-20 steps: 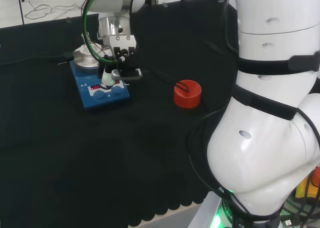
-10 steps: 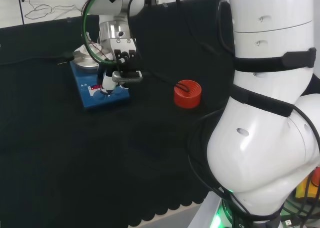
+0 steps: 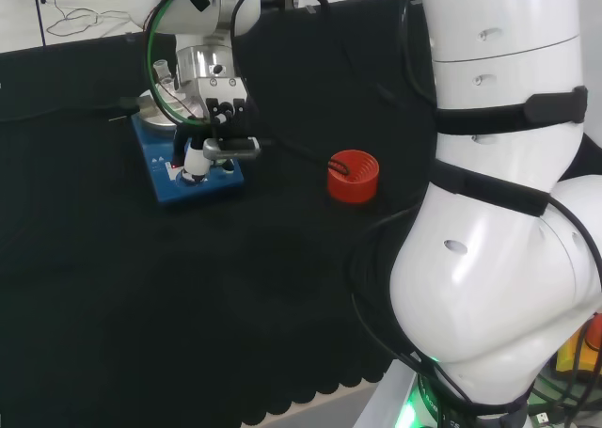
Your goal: Turn on the heater.
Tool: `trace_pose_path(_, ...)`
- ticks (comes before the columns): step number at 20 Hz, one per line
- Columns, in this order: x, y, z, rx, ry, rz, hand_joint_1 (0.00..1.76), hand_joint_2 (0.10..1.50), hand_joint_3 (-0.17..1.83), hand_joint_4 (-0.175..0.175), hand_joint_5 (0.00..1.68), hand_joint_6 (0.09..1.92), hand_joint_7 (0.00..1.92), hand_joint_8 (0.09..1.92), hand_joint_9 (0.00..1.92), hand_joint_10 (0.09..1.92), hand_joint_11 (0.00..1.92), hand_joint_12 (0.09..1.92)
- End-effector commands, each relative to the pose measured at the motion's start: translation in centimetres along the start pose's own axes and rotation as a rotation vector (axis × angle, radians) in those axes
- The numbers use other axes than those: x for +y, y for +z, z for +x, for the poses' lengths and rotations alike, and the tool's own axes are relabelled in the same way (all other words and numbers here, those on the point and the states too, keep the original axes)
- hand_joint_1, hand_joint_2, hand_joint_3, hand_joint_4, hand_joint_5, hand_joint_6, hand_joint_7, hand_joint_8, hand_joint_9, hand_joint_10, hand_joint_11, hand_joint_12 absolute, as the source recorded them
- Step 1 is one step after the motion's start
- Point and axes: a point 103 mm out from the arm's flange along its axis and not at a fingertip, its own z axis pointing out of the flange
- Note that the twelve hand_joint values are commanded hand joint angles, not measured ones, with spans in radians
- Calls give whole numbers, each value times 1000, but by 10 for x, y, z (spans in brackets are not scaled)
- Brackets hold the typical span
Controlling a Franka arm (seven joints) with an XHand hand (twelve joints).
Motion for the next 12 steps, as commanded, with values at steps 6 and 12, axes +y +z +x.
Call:
trace_pose_path(6, 6, 5, -4, -3, -2, 1, 1438, 753, 960, -93, 271, 756, 1737, 1472, 1807, 1430, 1387, 1259)
trace_pose_path(12, 11, 7, -11, 4, -1, -6, 1439, 752, 964, -92, 276, 768, 1738, 1471, 1808, 1430, 1386, 1260)
